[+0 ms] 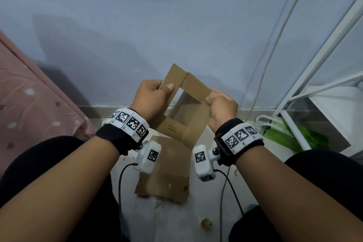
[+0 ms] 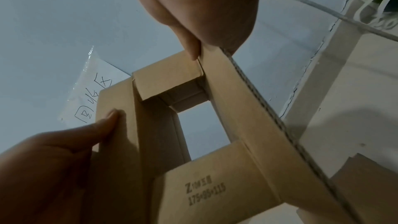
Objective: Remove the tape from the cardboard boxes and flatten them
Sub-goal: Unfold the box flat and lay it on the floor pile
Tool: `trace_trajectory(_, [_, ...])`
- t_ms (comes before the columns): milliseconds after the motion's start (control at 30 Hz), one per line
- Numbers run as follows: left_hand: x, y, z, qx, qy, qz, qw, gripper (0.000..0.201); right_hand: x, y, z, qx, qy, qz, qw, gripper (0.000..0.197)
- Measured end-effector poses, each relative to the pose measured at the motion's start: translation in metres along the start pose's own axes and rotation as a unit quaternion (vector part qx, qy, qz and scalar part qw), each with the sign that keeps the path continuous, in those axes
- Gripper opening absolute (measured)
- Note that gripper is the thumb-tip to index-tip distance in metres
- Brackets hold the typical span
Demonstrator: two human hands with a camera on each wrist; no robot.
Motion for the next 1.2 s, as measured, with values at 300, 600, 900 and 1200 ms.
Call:
trace_trajectory(300, [0.008, 0.019, -0.006, -0.349, 0.032, -0.226, 0.909, 0.038, 0.041, -0.024, -0.031, 0.612, -0.123, 0.393, 0.675, 0.066])
trace_trajectory(600, [0.008, 0.018, -0.012, -0.399, 0.016, -0.288, 0.871, 0.022, 0.036, -0.009, -0.029, 0.579, -0.136, 0.314, 0.740, 0.042])
trace_trajectory(900, [0.002, 0.013, 0.008, -0.297, 0.099, -0.214, 0.925, 0.098, 0.008, -0.009, -0.008, 0.441, -0.052, 0.205, 0.873, 0.043])
trace_trajectory(1200, [-0.001, -0.007, 0.009, -0.124, 0.041, -0.004, 0.991, 0.127, 0.008, -0.014, -0.015, 0.379, -0.059, 0.207, 0.900, 0.044])
Point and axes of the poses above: each hand's wrist, its own x-axis away from the middle knuckle, its own z-axis out of the back of the hand, y = z × x, the point moved 5 cm from there along -x, towards the middle knuckle, and after that the axes turned 5 degrees about z, right-handed, at the moved point
